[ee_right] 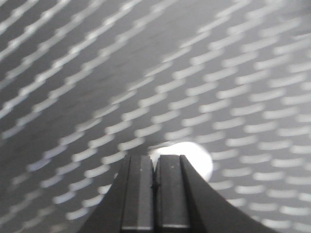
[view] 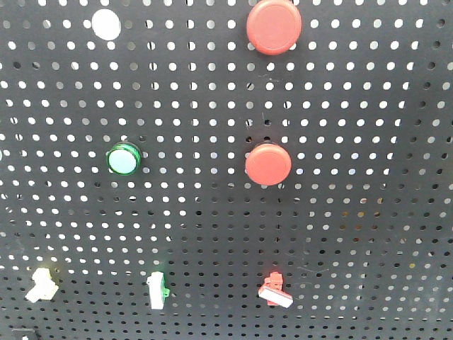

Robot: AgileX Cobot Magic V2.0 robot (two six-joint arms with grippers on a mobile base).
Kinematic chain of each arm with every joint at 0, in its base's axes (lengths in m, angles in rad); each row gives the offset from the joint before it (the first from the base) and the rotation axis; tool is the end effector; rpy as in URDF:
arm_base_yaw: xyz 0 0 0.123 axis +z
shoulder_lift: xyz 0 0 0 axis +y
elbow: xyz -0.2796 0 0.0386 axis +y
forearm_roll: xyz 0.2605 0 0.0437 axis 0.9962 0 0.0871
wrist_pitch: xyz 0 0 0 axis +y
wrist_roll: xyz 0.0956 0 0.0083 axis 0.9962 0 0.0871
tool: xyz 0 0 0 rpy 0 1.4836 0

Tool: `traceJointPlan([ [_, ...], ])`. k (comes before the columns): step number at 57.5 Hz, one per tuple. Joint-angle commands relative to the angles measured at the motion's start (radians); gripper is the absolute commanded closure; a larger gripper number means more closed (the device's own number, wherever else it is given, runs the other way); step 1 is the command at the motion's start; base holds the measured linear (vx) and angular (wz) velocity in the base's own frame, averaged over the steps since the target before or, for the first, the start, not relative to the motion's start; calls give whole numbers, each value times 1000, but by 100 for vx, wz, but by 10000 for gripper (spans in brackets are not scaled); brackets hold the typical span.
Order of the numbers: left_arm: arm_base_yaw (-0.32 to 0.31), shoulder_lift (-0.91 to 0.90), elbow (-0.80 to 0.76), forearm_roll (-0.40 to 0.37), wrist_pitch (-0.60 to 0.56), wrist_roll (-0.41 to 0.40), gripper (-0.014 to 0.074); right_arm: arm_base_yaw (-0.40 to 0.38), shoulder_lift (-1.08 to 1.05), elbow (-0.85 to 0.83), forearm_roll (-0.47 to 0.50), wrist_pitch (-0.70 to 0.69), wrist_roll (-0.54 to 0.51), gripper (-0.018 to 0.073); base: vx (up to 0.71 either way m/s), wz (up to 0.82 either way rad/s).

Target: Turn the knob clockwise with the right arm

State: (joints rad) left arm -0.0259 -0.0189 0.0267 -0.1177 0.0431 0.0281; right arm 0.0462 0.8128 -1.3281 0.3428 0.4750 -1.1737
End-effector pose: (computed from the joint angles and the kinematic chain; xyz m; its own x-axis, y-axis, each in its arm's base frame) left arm 0.0764 -0.0025 0.2014 0.0337 -0.0903 -0.9953 0.0341 0.9954 -0.0891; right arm 0.1339 0.0210 0.5332 0.2480 -0.7423 -0.6225 -0.0130 0.6400 -0.7683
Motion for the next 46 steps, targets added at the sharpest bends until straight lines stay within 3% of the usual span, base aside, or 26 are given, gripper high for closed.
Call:
traceJointPlan([
  [1, 3, 3, 13, -8, -82, -10, 603, 0, 2, -32, -99, -89, 87, 559, 0, 0],
  [9, 3, 3, 13, -8, -82, -10, 603, 0, 13, -31, -234, -90, 218, 557, 0, 0],
  [15, 3, 3, 13, -8, -82, -10, 603, 0, 29, -31, -302, -103, 251, 546, 0, 0],
  [31, 3, 3, 13, -8, -82, -10, 603, 0, 64, -31, -220, -95, 251, 425, 0, 0],
  [46, 3, 3, 13, -8, -82, -10, 603, 0, 64, -31, -215, -176, 251, 342, 0, 0],
])
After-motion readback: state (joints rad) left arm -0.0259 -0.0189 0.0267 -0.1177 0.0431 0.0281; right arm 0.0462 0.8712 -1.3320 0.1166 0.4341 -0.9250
